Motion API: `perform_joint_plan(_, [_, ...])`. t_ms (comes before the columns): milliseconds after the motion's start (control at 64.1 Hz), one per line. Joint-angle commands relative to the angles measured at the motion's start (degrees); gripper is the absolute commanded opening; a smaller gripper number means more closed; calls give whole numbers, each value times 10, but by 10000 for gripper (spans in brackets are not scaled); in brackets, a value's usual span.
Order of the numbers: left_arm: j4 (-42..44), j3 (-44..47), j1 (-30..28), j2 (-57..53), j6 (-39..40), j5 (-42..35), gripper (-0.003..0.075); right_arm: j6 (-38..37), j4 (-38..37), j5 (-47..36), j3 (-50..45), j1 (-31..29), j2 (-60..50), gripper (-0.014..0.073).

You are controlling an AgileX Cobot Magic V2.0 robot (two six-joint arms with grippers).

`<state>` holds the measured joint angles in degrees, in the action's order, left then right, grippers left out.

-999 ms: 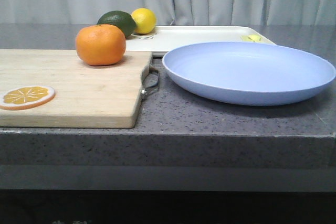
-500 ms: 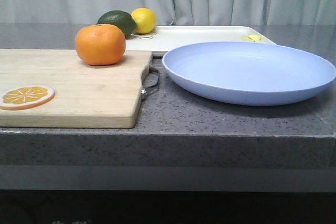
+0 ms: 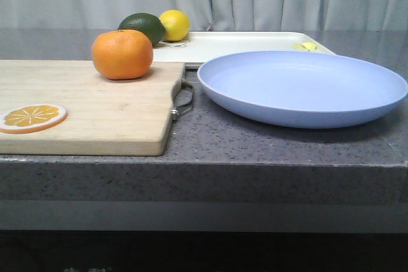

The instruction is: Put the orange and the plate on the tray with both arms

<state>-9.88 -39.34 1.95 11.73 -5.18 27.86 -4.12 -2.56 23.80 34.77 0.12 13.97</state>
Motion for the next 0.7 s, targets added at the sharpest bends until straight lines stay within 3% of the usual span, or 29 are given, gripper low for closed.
perform_joint_plan(0, [-2, -54, -1, 49, -1, 23, -18, 0, -11, 0, 44, 0, 46, -68])
perform_joint_plan(562, [-3, -20, -1, 160, -1, 30, -16, 1, -11, 100, 52, 0, 184, -62])
perform_joint_plan(640, [-2, -20, -1, 171, -1, 29, 12, 3, -11, 104, 52, 0, 199, 13])
perform_joint_plan(687, [1, -20, -1, 178, -1, 26, 69, 6, -10, 105, 52, 0, 206, 115])
